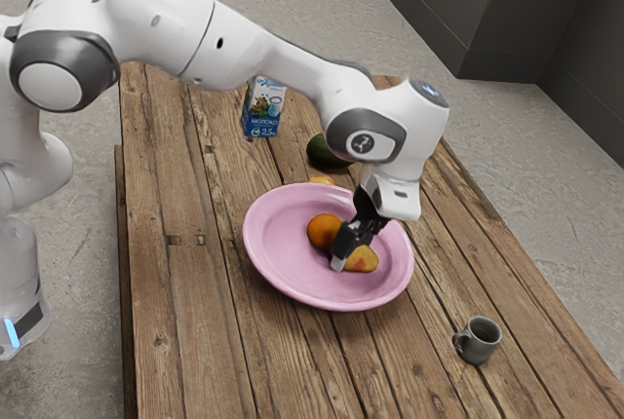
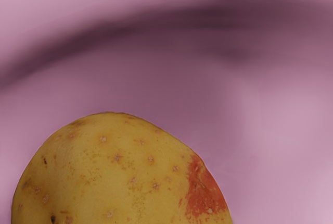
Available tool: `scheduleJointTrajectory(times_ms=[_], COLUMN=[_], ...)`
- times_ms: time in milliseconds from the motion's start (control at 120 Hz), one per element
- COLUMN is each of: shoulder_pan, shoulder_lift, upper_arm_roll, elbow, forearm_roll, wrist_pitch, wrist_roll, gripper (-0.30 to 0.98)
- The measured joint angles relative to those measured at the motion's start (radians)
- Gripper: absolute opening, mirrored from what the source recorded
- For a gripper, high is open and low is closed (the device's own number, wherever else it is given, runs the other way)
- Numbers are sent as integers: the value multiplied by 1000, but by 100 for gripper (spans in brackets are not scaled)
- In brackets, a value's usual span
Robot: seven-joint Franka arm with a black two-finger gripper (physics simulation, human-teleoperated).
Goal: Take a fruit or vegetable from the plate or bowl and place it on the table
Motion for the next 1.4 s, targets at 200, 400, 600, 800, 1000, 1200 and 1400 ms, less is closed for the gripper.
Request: scheduleJointTrajectory(times_ms=[200, 400, 600, 800, 1000, 1200, 1400], shoulder_pan=[2, 2, 3, -11, -179, -320, -318], shoulder_lift=[4, 5, 17, 1, -39, -17, 11], upper_arm_roll=[0, 0, 0, 1, 1, -44, -63], elbow=[1, 0, 0, 60, 105, 126, 144], forearm_roll=[-4, -5, -13, -15, -12, -16, -19], wrist_pitch=[7, 15, 20, -1, -61, -78, -83], wrist_roll=[7, 10, 11, 14, 8, -18, -40], gripper=[50, 36, 34, 30, 34, 34, 34])
